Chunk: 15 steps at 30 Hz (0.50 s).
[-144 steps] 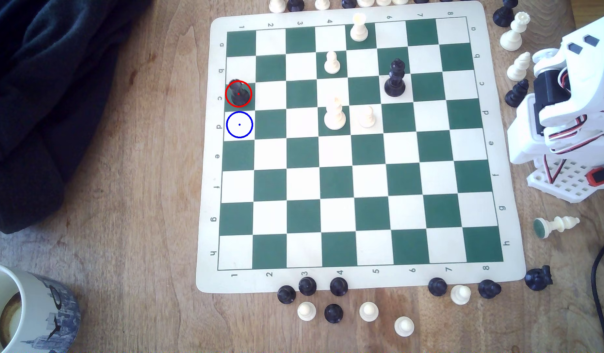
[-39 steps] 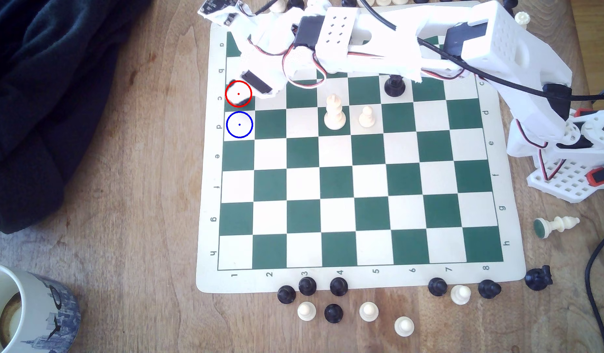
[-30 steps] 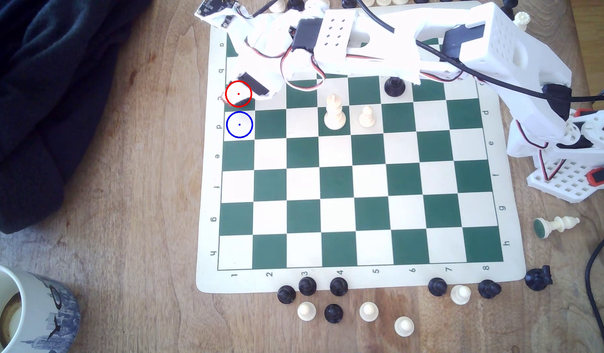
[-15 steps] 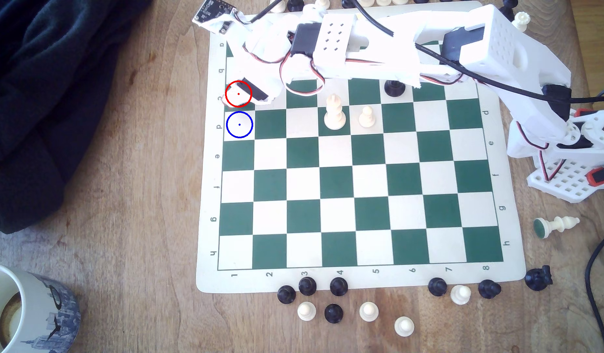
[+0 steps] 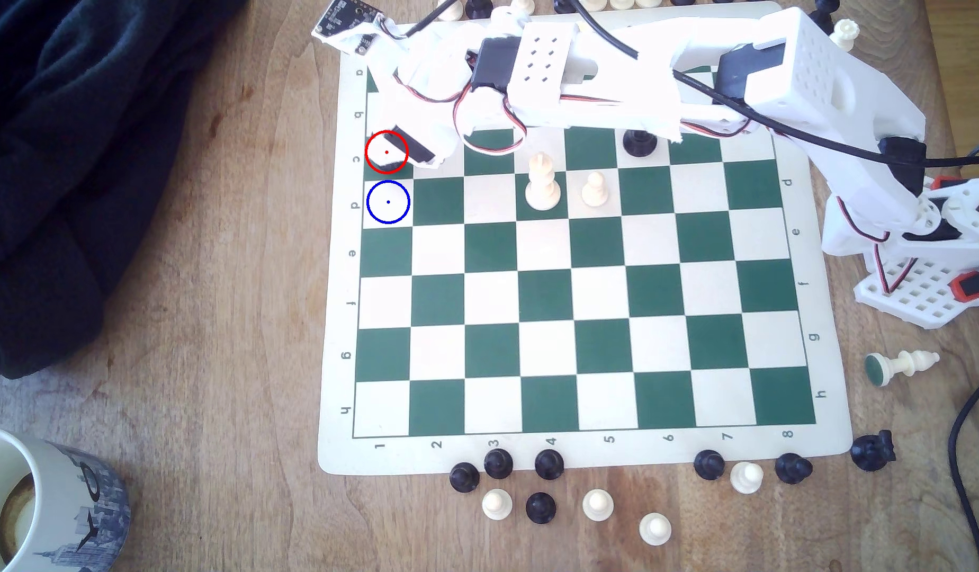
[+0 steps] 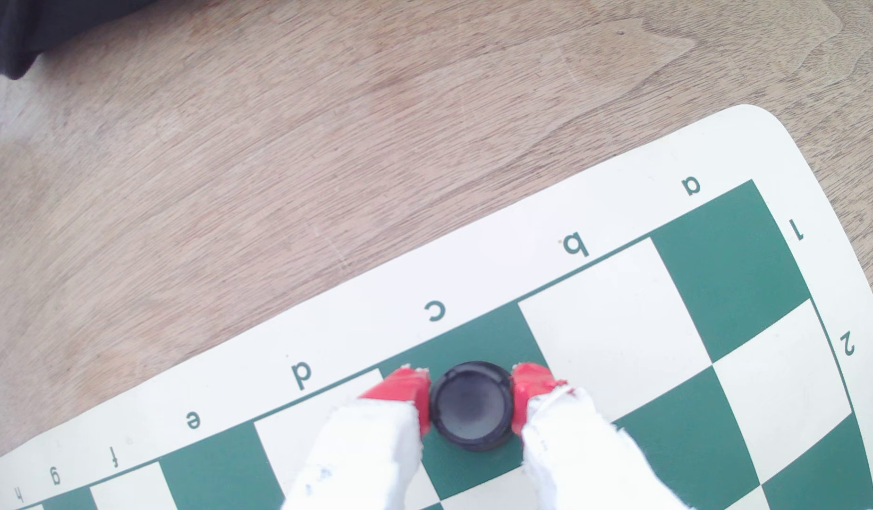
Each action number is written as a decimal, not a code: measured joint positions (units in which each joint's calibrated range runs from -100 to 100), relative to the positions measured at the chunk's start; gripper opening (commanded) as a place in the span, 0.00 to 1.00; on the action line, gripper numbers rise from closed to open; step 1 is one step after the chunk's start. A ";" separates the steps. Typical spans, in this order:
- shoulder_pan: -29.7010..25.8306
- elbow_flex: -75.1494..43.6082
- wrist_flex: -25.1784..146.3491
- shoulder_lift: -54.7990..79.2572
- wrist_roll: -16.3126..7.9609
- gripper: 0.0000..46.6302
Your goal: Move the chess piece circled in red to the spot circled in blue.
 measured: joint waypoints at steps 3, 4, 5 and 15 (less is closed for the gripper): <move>0.00 0.00 0.00 0.00 0.00 0.07; 0.00 0.00 0.00 0.00 0.00 0.07; 0.07 0.00 0.00 0.00 0.00 0.07; 0.07 8.04 -5.26 -6.95 0.00 0.06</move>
